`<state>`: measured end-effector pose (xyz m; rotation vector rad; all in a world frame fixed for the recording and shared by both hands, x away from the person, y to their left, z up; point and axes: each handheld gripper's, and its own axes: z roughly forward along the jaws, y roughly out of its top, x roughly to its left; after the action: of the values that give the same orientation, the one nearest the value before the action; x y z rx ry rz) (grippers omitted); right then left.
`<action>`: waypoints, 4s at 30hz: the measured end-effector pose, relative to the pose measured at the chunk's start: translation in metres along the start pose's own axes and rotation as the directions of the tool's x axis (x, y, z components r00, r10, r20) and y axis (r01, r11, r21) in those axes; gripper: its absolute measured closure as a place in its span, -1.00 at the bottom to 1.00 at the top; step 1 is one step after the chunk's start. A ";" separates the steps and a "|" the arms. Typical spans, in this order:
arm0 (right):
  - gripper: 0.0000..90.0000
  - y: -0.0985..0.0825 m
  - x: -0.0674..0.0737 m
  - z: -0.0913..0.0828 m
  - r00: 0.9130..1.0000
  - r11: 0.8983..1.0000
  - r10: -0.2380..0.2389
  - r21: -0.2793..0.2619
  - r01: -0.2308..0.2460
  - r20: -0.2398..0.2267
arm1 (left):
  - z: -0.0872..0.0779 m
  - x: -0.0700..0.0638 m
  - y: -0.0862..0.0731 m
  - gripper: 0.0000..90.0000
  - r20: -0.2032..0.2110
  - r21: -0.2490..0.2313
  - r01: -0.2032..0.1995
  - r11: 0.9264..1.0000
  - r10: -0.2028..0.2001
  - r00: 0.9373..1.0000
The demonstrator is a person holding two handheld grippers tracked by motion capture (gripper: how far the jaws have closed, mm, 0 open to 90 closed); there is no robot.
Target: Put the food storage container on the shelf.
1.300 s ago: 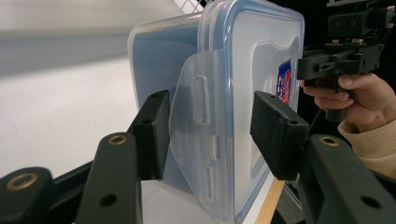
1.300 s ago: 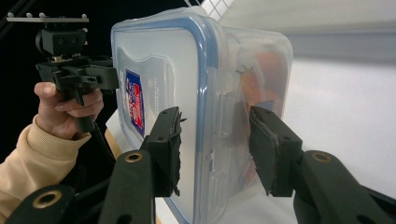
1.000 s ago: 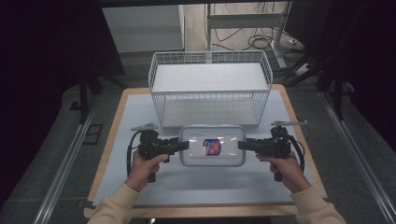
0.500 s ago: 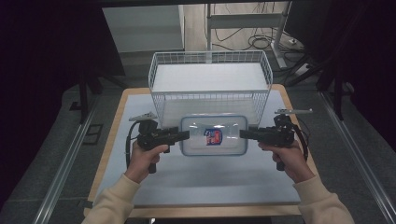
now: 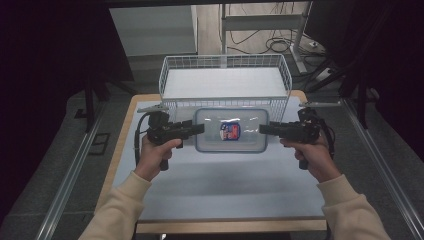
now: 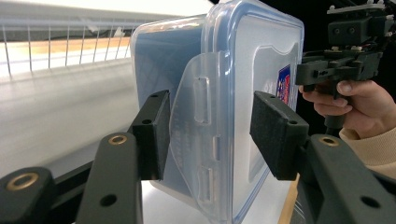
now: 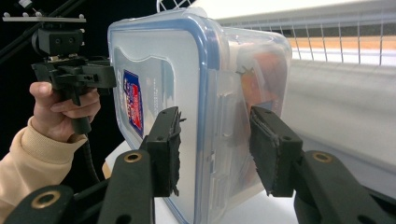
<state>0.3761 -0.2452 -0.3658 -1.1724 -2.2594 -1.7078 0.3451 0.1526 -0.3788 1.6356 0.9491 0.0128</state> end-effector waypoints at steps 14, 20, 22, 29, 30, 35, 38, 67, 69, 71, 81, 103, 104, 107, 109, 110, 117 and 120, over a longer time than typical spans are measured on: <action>0.22 0.032 0.001 -0.001 0.999 0.999 -0.046 -0.001 0.046 0.010 | 0.000 0.003 0.023 0.10 0.000 -0.027 -0.005 1.000 0.005 1.000; 0.21 0.042 -0.003 0.003 0.999 0.999 -0.043 -0.008 0.043 0.005 | 0.000 0.005 0.036 0.10 -0.015 -0.034 -0.012 0.999 0.011 1.000; 0.21 0.045 -0.004 0.004 0.999 0.999 -0.043 -0.010 0.043 0.004 | 0.001 0.006 0.041 0.10 -0.018 -0.036 -0.014 0.999 0.013 1.000; 0.21 0.062 -0.012 0.009 0.999 0.999 -0.041 -0.014 0.041 -0.001 | 0.003 0.011 0.058 0.10 -0.028 -0.042 -0.021 0.999 0.020 0.999; 0.21 0.065 -0.012 0.009 0.999 0.999 -0.040 -0.014 0.040 -0.003 | 0.004 0.012 0.061 0.10 -0.030 -0.043 -0.024 0.999 0.023 0.999; 0.21 0.078 -0.015 0.012 0.999 0.999 -0.050 -0.014 0.050 -0.004 | 0.004 0.016 0.072 0.10 -0.032 -0.048 -0.026 0.998 0.025 0.999; 0.21 0.085 -0.017 0.014 0.999 0.999 -0.053 -0.011 0.053 -0.002 | 0.005 0.019 0.076 0.10 -0.031 -0.052 -0.022 0.998 0.020 0.999; 0.18 0.157 -0.058 0.052 1.000 0.999 0.001 0.051 -0.002 0.029 | 0.032 0.078 0.130 0.10 -0.027 -0.050 0.056 0.997 -0.057 0.998; 0.18 0.159 -0.061 0.053 1.000 0.999 0.008 0.052 -0.010 0.030 | 0.034 0.081 0.130 0.10 -0.025 -0.049 0.060 0.997 -0.061 0.998; 0.18 0.160 -0.063 0.054 0.999 0.999 0.010 0.052 -0.012 0.033 | 0.035 0.081 0.131 0.09 -0.025 -0.052 0.064 0.997 -0.065 0.998; 0.13 0.168 -0.069 0.060 0.993 0.993 0.098 0.057 -0.101 0.060 | 0.043 0.092 0.136 0.08 -0.017 -0.064 0.170 0.983 -0.171 0.985; -0.02 0.165 -0.066 0.062 0.964 0.983 0.184 -0.020 -0.183 0.194 | 0.061 0.107 0.138 -0.30 -0.089 -0.125 0.276 0.953 -0.288 0.953; -0.05 0.164 -0.064 0.058 0.966 0.985 0.170 -0.027 -0.168 0.194 | 0.057 0.103 0.139 -0.32 -0.101 -0.148 0.252 0.956 -0.268 0.958; -0.16 0.160 -0.057 0.048 0.973 0.993 0.115 -0.032 -0.111 0.203 | 0.048 0.094 0.141 -0.33 -0.107 -0.153 0.211 0.965 -0.228 0.968; -0.24 0.157 -0.052 0.041 0.974 0.997 0.074 -0.028 -0.070 0.215 | 0.042 0.087 0.140 -0.38 -0.100 -0.142 0.168 0.976 -0.183 0.978; -0.27 0.155 -0.050 0.038 0.976 0.999 0.048 -0.030 -0.043 0.213 | 0.039 0.084 0.138 -0.40 -0.086 -0.140 0.152 0.978 -0.165 0.982; -0.42 0.131 -0.039 0.022 0.977 0.997 -0.073 0.001 0.075 0.199 | 0.017 0.070 0.119 -0.48 -0.091 -0.116 0.069 0.991 -0.080 0.993; -0.46 0.121 -0.037 0.018 0.976 0.995 -0.099 0.012 0.099 0.192 | 0.009 0.063 0.107 -0.43 -0.118 -0.116 0.031 0.993 -0.045 0.992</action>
<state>0.4816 -0.2385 -0.2946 -1.2973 -2.4692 -1.6921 0.4517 0.1831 -0.3230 1.5242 1.0519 0.1389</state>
